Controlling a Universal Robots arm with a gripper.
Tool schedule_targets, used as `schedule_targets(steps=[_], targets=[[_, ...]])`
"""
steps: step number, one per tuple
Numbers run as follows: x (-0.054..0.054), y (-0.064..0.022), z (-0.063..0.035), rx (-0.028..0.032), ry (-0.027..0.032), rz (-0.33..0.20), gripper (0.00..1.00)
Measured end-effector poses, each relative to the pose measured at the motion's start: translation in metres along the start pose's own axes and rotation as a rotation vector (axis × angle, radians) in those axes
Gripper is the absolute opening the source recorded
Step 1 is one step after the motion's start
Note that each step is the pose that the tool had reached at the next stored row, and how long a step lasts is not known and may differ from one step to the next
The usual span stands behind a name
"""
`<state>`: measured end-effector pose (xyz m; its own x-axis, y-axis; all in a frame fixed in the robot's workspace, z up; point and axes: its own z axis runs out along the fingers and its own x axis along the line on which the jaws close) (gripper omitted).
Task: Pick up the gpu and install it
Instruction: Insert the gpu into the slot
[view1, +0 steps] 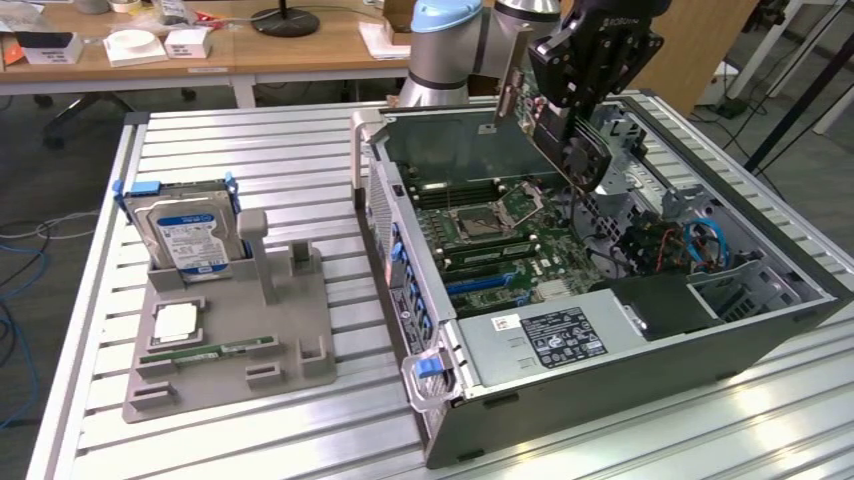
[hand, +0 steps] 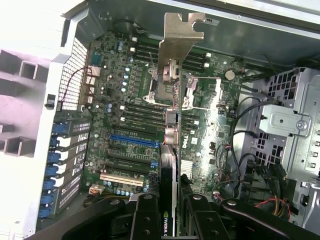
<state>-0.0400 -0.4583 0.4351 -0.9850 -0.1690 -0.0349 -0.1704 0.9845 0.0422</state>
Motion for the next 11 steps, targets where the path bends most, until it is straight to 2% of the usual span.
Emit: schedule_targets(steps=[11], targets=[[0.0, 0.0, 0.0, -0.0003, 0.0003, -0.008, 0.26]])
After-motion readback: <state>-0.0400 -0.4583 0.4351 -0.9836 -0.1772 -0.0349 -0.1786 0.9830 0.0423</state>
